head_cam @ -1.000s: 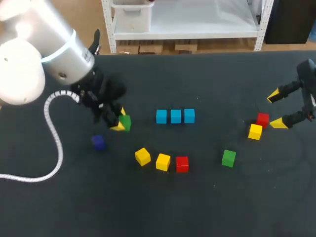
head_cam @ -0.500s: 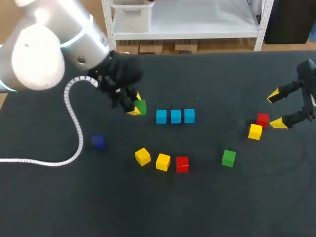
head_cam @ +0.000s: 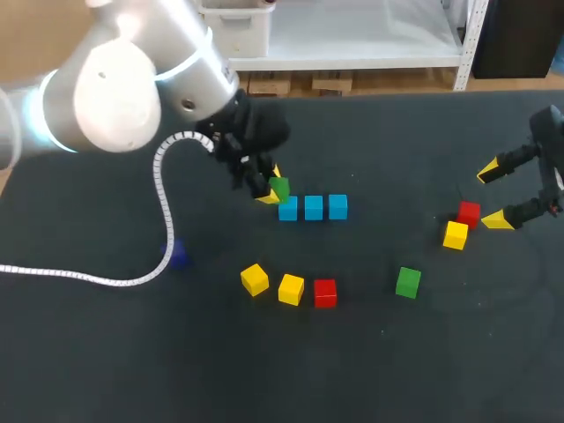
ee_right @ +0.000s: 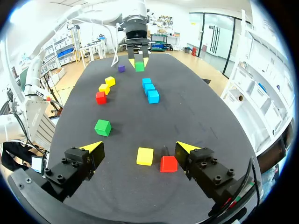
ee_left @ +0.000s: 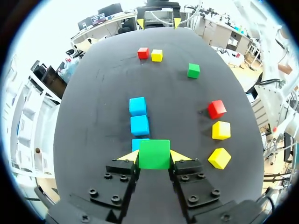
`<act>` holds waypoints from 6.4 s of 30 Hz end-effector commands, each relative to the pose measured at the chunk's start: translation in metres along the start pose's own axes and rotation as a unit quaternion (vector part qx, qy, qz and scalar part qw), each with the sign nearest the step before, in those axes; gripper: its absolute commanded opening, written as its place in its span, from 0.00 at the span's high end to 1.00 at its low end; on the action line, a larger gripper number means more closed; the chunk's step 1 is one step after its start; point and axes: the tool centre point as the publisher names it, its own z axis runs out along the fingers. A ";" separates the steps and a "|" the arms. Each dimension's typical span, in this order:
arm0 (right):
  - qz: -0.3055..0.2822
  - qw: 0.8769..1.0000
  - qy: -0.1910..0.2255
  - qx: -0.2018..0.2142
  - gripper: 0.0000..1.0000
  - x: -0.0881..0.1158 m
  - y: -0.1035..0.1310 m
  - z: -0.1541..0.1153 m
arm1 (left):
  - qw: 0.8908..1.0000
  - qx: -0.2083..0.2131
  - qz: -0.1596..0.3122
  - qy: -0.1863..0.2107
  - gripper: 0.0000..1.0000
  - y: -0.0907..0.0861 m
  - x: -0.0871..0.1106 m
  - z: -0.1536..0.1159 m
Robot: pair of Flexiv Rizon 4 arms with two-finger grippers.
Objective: Place the blue cubes, place green cubes on the blue cubes, place the yellow cubes on the green cubes, then place the red cubes on the yellow cubes, and place purple cube on the red cubes.
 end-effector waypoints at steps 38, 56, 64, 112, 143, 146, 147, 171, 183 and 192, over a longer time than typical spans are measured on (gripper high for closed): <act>0.000 1.000 -0.001 0.000 0.00 0.000 -0.001 0.001 | 0.999 0.022 -0.035 0.009 1.00 0.026 -0.012 0.043; 0.000 1.000 -0.001 0.000 0.00 0.000 -0.001 0.001 | 0.999 0.025 -0.038 0.009 1.00 0.027 -0.012 0.045; 0.000 1.000 -0.001 0.000 0.00 0.000 -0.001 0.001 | 0.999 0.024 -0.038 0.013 1.00 0.027 -0.011 0.045; 0.000 1.000 -0.001 0.000 0.00 0.000 -0.001 0.001 | 0.995 -0.007 -0.055 -0.077 0.00 -0.001 0.046 -0.062; 0.000 1.000 -0.001 0.000 0.00 0.000 -0.001 0.001 | 0.994 -0.003 -0.022 -0.108 0.00 -0.018 0.117 -0.095; 0.000 1.000 -0.001 0.000 0.00 0.000 -0.001 0.001 | 0.993 0.006 -0.007 -0.117 0.00 -0.019 0.119 -0.097; 0.000 1.000 -0.001 0.000 0.00 0.000 -0.001 0.001 | 0.994 0.006 -0.004 -0.111 0.00 -0.019 0.119 -0.098; -0.319 0.876 0.024 -0.361 0.00 -0.037 0.036 0.016 | 0.994 0.006 -0.004 -0.111 0.00 -0.019 0.119 -0.098; -0.408 0.721 0.066 -0.557 0.00 -0.032 0.057 0.029 | 0.994 0.006 -0.004 -0.111 0.00 -0.019 0.119 -0.098; -0.419 0.733 0.115 -0.523 0.00 -0.038 0.051 0.021 | 0.994 0.006 -0.004 -0.111 0.00 -0.019 0.119 -0.098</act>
